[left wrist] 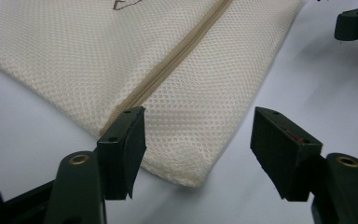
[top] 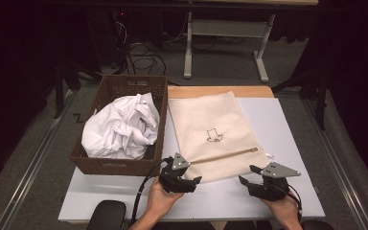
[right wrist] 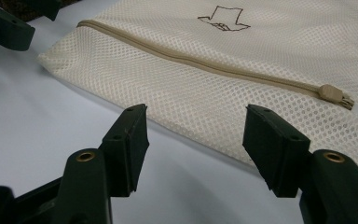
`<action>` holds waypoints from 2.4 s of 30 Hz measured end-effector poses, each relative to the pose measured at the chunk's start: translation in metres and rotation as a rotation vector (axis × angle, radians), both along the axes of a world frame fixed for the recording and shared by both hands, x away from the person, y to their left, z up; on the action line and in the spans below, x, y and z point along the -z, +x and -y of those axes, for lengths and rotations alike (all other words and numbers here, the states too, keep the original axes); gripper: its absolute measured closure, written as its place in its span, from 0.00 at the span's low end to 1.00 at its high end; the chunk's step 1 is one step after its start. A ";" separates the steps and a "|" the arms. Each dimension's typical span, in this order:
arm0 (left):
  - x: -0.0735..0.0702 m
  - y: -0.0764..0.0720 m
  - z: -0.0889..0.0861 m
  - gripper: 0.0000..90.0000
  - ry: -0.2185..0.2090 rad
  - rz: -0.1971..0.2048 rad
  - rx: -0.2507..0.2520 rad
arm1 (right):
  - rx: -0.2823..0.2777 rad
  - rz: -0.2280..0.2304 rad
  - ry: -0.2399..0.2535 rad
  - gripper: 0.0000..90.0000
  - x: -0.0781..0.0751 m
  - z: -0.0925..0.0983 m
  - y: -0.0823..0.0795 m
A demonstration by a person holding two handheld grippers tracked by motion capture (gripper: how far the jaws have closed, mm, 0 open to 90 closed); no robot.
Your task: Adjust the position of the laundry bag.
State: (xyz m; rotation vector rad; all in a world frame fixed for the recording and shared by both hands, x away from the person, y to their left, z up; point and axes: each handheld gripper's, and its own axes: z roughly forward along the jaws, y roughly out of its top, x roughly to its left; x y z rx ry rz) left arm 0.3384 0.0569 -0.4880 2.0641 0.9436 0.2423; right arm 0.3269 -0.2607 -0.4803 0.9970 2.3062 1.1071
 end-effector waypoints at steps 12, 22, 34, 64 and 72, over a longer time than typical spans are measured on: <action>0.001 0.000 0.001 0.38 0.015 -0.008 0.001 | -0.006 -0.011 0.000 0.44 0.001 -0.001 0.001; 0.002 0.001 0.002 0.36 0.032 -0.010 -0.011 | -0.007 -0.015 0.001 0.45 0.001 0.001 0.002; -0.001 0.005 0.007 0.35 0.081 0.003 -0.043 | 0.021 -0.039 0.046 0.51 -0.006 0.007 0.004; 0.005 0.036 0.034 0.34 0.219 -0.050 -0.105 | 0.260 -0.117 0.004 0.59 -0.013 0.037 0.078; 0.010 0.044 0.033 0.39 0.234 -0.067 -0.126 | 0.317 -0.149 0.020 0.62 -0.011 0.039 0.101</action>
